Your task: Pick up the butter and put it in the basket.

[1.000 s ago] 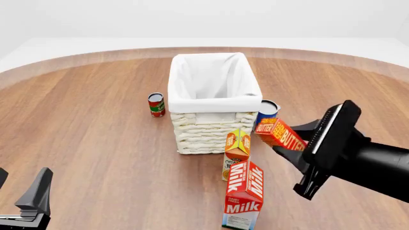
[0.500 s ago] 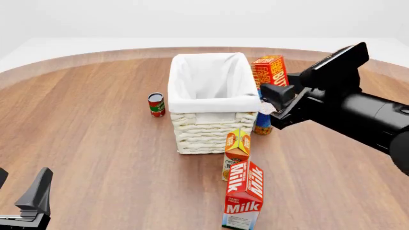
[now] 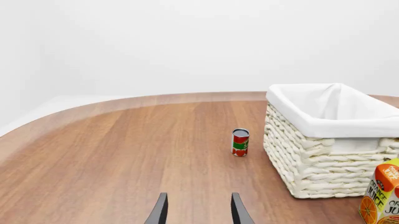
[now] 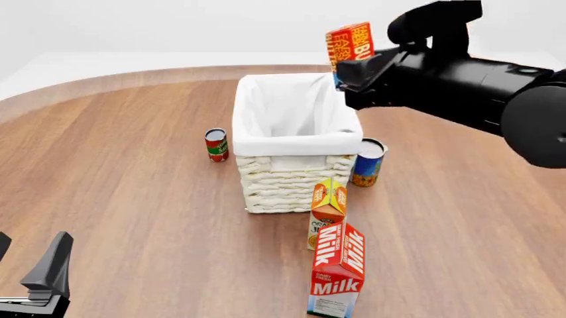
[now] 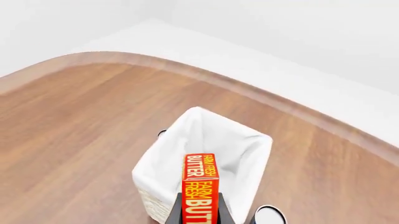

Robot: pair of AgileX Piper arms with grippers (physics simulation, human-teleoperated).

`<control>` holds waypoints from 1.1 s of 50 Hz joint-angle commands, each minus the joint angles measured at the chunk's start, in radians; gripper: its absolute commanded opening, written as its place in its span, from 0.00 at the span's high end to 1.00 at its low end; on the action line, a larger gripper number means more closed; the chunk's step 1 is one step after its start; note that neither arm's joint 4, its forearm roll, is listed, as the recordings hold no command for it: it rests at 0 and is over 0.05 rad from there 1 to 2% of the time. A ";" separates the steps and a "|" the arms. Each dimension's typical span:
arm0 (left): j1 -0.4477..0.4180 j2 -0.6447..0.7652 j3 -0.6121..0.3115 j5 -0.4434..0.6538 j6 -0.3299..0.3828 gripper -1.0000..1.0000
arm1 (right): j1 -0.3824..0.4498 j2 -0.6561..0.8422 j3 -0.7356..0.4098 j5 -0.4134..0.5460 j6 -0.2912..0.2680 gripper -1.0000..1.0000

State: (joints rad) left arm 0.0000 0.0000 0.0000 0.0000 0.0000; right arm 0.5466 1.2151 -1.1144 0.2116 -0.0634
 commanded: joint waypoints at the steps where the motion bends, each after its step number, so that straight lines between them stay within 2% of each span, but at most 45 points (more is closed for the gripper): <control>1: 0.000 0.000 0.000 0.000 0.000 0.00 | 0.021 0.098 -0.198 0.113 0.006 1.00; 6: 0.000 0.000 0.000 0.000 0.000 0.00 | -0.002 0.180 -0.274 0.181 -0.045 1.00; 9: 0.000 0.000 0.000 0.000 0.000 0.00 | -0.037 0.232 -0.351 0.245 -0.099 1.00; 17: 0.000 0.000 0.000 0.000 0.000 0.00 | -0.044 0.286 -0.466 0.353 -0.168 1.00; 18: 0.000 0.000 0.000 0.000 0.000 0.00 | -0.045 0.289 -0.467 0.357 -0.189 1.00; 19: 0.000 0.000 0.000 0.000 0.000 0.00 | -0.048 0.296 -0.480 0.367 -0.177 1.00; 22: 0.000 0.000 0.000 0.000 0.000 0.00 | -0.065 0.313 -0.493 0.386 -0.222 1.00; 24: 0.000 0.000 0.000 0.000 0.000 0.00 | -0.063 0.322 -0.504 0.396 -0.223 1.00; 28: 0.000 0.000 0.000 0.000 0.000 0.00 | -0.059 0.337 -0.490 0.408 -0.268 1.00; 29: 0.000 0.000 0.000 0.000 0.000 0.00 | -0.061 0.339 -0.494 0.412 -0.260 1.00; 33: 0.000 0.000 0.000 0.000 0.000 0.00 | -0.040 0.354 -0.504 0.434 -0.297 1.00; 40: 0.000 0.000 0.000 0.000 0.000 0.00 | -0.031 0.396 -0.534 0.448 -0.328 1.00; 44: 0.000 0.000 0.000 0.000 0.000 0.00 | -0.006 0.427 -0.567 0.458 -0.318 1.00; 55: 0.000 0.000 0.000 0.000 0.000 0.00 | -0.009 0.503 -0.586 0.429 -0.332 1.00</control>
State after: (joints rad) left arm 0.0000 0.0000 0.0000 0.0000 0.0000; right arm 0.5298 1.6688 -1.6586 0.6506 -0.3930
